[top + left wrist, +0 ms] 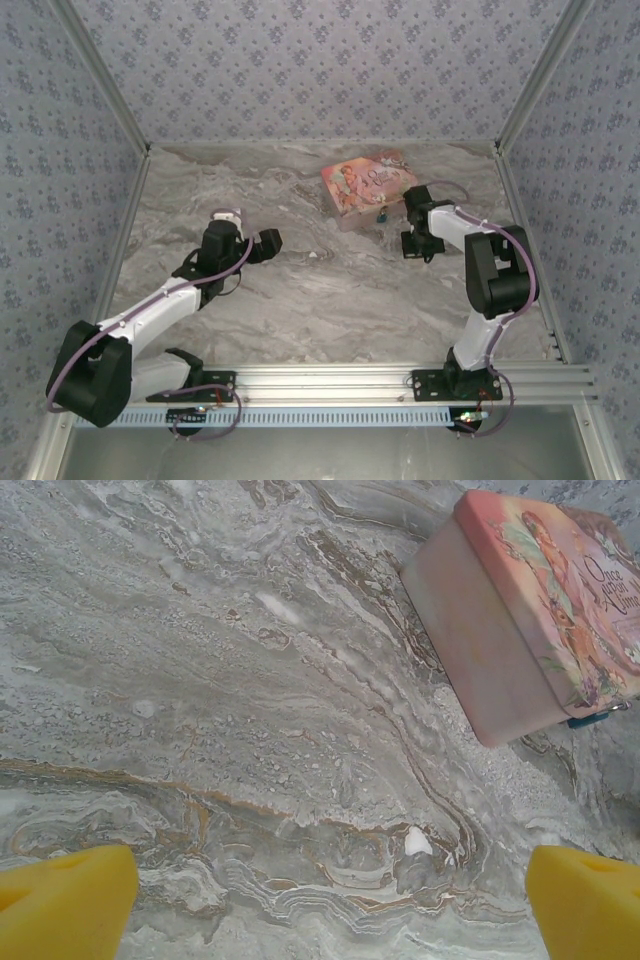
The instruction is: Unlock the padlock with the key
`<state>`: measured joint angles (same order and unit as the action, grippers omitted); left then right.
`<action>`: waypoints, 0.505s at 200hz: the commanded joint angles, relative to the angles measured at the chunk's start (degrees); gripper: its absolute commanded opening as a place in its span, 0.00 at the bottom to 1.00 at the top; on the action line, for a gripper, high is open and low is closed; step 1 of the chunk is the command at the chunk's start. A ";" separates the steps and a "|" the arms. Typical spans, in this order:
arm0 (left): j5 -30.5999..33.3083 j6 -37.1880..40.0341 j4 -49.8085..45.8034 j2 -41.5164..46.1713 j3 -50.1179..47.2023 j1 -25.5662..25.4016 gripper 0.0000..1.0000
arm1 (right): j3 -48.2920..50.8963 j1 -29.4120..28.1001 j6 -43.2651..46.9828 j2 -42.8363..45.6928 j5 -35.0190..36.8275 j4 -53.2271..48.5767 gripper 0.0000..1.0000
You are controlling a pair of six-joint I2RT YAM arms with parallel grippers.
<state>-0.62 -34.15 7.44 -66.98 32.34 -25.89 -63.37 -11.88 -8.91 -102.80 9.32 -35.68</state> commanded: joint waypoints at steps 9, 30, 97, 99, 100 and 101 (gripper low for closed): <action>0.63 0.57 -1.20 1.18 1.84 -0.30 0.99 | 1.04 -0.07 -0.67 0.81 0.93 -2.24 0.00; 0.80 0.58 -1.80 2.39 1.81 -0.30 0.99 | 1.90 -0.33 -0.67 3.88 0.36 -1.49 0.00; -3.83 -10.98 -2.45 6.31 4.42 -0.30 0.99 | 7.09 -0.16 -1.61 19.76 -30.59 8.18 0.00; -4.03 -11.58 -2.26 6.39 4.47 -0.30 0.99 | 7.40 -0.16 -1.96 20.19 -32.15 8.94 0.00; -4.16 -12.01 -2.17 6.41 4.52 -0.30 0.98 | 7.48 -0.16 -2.20 20.36 -32.95 9.30 0.00; -4.36 -12.39 -2.04 6.42 4.55 -0.30 0.98 | 7.52 -0.16 -2.40 20.58 -33.71 9.66 0.00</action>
<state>-1.48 -39.05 4.67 -62.39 34.26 -25.89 -58.22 -11.92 -9.13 -87.20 -5.06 -32.47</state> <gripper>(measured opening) 0.992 0.061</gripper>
